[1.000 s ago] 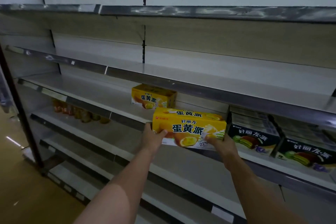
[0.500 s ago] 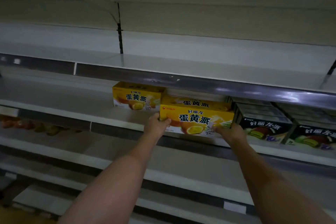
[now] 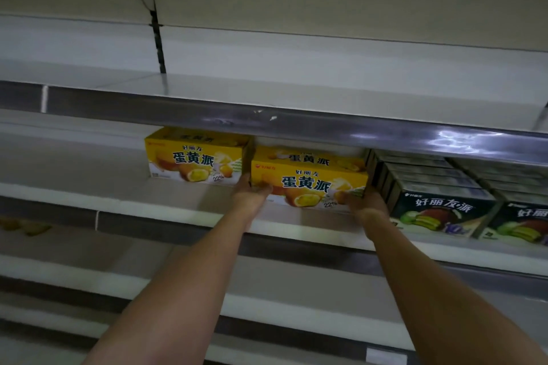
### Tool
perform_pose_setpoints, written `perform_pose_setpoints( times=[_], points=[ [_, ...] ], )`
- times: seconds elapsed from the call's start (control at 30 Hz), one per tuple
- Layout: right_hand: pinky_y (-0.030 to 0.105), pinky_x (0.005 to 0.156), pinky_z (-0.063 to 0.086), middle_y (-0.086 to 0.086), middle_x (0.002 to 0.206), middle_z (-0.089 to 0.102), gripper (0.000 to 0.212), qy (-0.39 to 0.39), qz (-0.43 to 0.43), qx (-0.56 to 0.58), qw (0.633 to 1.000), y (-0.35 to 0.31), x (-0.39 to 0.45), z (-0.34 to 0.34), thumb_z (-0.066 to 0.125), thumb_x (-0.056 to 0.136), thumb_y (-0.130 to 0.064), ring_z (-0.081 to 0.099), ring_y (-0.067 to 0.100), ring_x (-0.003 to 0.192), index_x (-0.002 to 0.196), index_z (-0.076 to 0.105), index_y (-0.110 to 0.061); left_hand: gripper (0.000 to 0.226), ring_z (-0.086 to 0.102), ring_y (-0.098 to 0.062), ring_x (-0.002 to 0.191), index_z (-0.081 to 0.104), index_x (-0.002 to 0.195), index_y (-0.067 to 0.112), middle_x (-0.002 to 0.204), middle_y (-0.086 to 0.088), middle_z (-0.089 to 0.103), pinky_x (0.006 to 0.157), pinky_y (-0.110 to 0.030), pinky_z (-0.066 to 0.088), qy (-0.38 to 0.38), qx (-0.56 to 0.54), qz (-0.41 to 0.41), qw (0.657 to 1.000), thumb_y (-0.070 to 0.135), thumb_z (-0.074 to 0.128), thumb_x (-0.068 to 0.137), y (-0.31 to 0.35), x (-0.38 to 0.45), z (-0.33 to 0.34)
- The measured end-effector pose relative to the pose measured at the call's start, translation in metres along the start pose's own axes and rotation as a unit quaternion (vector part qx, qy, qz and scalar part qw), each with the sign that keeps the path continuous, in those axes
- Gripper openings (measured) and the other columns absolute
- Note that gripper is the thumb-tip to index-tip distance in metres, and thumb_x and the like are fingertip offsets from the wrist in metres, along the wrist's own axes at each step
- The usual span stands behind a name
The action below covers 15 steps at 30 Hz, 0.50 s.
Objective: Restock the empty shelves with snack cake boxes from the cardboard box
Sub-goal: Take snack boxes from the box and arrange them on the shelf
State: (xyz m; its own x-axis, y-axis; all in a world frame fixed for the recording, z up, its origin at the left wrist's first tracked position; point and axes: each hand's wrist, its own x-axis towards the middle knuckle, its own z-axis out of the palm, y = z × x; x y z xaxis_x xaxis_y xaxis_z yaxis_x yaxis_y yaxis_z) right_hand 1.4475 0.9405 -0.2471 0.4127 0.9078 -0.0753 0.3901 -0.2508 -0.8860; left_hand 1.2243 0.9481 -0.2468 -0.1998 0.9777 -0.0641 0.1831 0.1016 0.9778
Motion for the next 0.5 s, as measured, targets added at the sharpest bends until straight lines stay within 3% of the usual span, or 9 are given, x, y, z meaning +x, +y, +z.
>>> perform_pose_setpoints(
  times=[0.17,0.3,0.37,0.43,0.5],
  points=[
    [0.038,0.082,0.047,0.015,0.104,0.064,0.042,0.01,-0.023,0.005,1.0,0.0,0.025,0.009,0.075,0.078,-0.032,0.059,0.03,0.092,0.105,0.065,-0.002,0.058,0.05,-0.029,0.123,0.043,0.136,0.023,0.134,-0.004,0.055,0.102,-0.042,0.042,0.007,0.005,0.021,1.0,0.027,0.069,0.084,-0.003,0.018,0.012],
    [0.038,0.087,0.048,0.009,0.097,0.065,0.025,-0.008,-0.05,0.052,0.997,-0.004,0.039,0.016,0.077,0.076,-0.026,0.059,0.025,0.088,0.093,0.066,-0.011,0.077,0.047,-0.029,0.126,0.036,0.141,0.017,0.14,-0.008,0.049,0.106,-0.044,0.039,0.004,-0.01,0.022,1.0,0.024,0.077,0.077,-0.001,0.035,0.02],
    [0.04,0.09,0.052,0.007,0.099,0.069,0.031,-0.008,-0.052,0.074,0.996,-0.006,0.049,0.021,0.08,0.07,-0.027,0.063,0.024,0.089,0.093,0.069,-0.011,0.085,0.046,-0.029,0.127,0.033,0.143,0.016,0.14,-0.008,0.047,0.106,-0.044,0.039,0.005,-0.016,0.027,1.0,0.024,0.08,0.072,-0.001,0.044,0.024],
    [0.041,0.09,0.053,0.005,0.097,0.071,0.033,-0.016,-0.055,0.1,0.993,-0.006,0.06,0.025,0.082,0.066,-0.027,0.066,0.023,0.089,0.092,0.07,-0.011,0.097,0.046,-0.03,0.128,0.028,0.145,0.018,0.141,-0.007,0.046,0.105,-0.048,0.04,0.01,-0.01,0.035,0.999,0.032,0.08,0.065,-0.003,0.054,0.029],
    [0.038,0.089,0.053,0.004,0.094,0.071,0.022,-0.025,-0.065,0.123,0.99,-0.008,0.064,0.029,0.082,0.069,-0.02,0.066,0.022,0.088,0.087,0.069,-0.014,0.112,0.044,-0.03,0.129,0.018,0.148,0.024,0.145,-0.006,0.042,0.105,-0.051,0.039,0.019,0.001,0.037,0.999,0.044,0.075,0.053,-0.008,0.066,0.035]
  ],
)
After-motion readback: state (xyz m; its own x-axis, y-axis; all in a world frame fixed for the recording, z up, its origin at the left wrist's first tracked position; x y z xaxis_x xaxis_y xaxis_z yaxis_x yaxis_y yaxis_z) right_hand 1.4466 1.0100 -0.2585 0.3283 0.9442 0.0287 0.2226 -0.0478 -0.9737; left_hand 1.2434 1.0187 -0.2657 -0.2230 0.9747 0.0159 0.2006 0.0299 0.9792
